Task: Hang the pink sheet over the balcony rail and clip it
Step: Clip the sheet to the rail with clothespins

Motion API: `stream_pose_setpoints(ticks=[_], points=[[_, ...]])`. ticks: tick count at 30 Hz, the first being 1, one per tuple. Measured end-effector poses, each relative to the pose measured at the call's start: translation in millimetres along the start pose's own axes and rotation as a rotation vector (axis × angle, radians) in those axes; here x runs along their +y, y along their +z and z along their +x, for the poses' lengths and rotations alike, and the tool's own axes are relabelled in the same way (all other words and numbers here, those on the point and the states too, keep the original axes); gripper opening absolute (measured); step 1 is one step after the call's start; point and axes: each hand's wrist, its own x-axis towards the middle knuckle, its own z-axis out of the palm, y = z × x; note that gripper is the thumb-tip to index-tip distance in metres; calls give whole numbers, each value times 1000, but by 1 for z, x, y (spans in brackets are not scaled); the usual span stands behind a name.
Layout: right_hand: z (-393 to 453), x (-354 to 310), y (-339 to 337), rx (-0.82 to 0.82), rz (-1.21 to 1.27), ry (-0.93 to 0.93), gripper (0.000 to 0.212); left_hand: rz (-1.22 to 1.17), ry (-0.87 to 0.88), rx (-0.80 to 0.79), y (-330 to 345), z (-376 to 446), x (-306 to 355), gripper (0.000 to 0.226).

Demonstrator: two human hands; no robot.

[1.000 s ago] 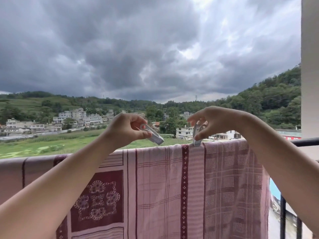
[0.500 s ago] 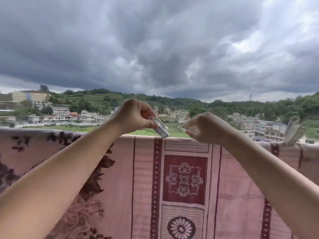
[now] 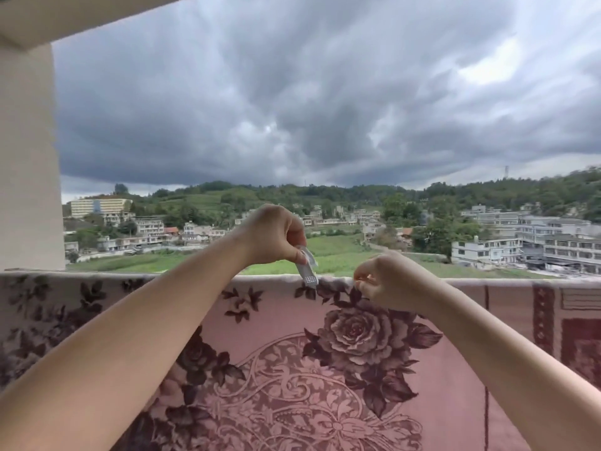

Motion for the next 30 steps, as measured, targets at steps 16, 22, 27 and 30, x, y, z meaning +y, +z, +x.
stream_pose_setpoints(ticks=[16,22,27,30], points=[[6,-19,13,-7,-118,-5,28,26,76,-136,0,16,-12,27],[4,-15,19,68,-100,-20,28,-8,85,14,17,-4,-12,54],[-12,-14,20,202,-143,-48,31,251,349,434,46,-33,-11,39],[-31,-7,25,328,-155,-63,37,237,439,419,87,-48,0,34]])
